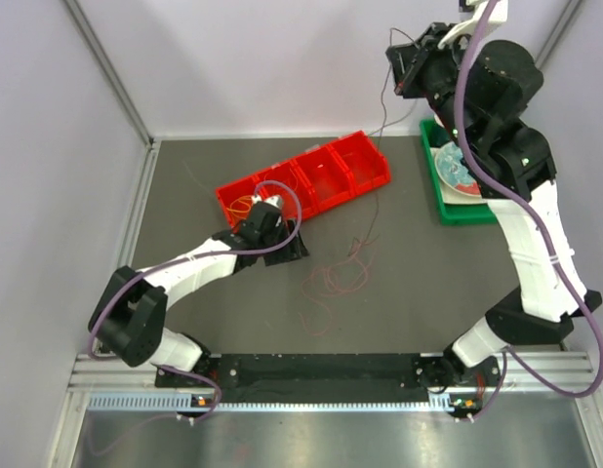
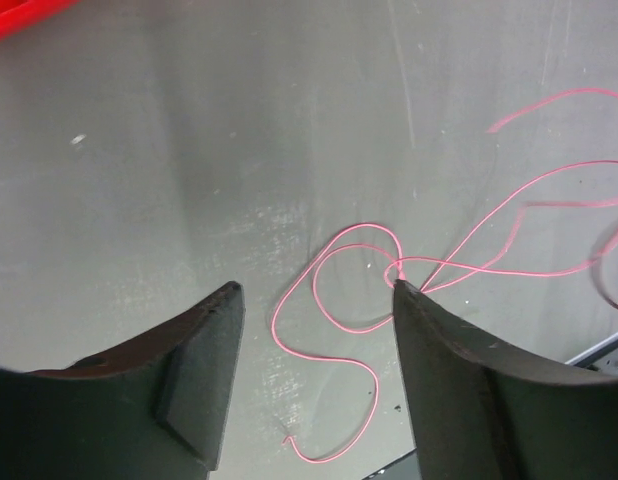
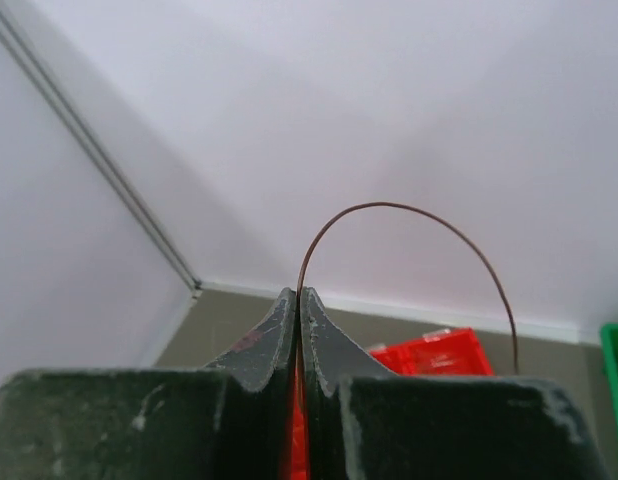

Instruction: Untangle the cables

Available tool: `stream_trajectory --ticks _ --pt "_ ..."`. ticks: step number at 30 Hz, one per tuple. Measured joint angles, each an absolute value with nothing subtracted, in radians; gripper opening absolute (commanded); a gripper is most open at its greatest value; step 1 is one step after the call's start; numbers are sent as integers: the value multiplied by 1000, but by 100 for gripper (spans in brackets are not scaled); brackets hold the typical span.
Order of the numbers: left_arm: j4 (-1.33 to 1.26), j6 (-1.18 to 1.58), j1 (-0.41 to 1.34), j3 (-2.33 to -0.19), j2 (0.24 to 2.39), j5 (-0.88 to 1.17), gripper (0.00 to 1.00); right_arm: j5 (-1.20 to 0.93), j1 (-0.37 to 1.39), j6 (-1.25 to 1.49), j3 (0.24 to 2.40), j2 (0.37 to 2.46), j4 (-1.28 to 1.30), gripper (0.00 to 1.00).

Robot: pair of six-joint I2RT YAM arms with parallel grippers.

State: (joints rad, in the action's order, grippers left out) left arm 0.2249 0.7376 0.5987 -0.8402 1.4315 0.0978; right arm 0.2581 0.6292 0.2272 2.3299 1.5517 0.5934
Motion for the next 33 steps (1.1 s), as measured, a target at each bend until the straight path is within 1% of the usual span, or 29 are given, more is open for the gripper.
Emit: stream_trajectory --ticks 2,3,6,8,12,15,19,20,22,23,24,25,33 --pt "224 727 603 -859 1455 109 73 267 608 227 2276 1549 587 0" --pt "224 719 609 -874 1472 116 76 269 599 229 2212 1531 578 0" --pt "218 695 636 -907 1517 132 80 264 572 258 1962 1475 552 0" --pt "214 675 669 -935 1556 143 80 249 548 290 1758 1442 538 0" --pt "189 641 739 -973 1638 160 76 213 497 358 1475 1435 551 0" --pt "179 617 782 -1007 1715 161 73 193 476 392 1363 1435 567 0" --pt "189 598 833 -1060 1787 110 61 176 468 416 1321 1419 568 0" --pt "196 595 846 -1081 1797 78 51 172 468 420 1321 1409 566 0" --pt "210 593 867 -1106 1810 23 42 169 468 424 1321 1389 558 0" --pt "216 592 880 -1116 1816 -12 32 167 468 424 1321 1378 554 0" --pt "221 591 889 -1122 1822 -43 10 166 468 427 1321 1369 548 0" --pt "229 592 897 -1126 1826 -72 0 164 468 430 1321 1361 542 0" --pt "333 585 911 -1126 1810 -257 0 162 468 439 1316 1354 530 0"
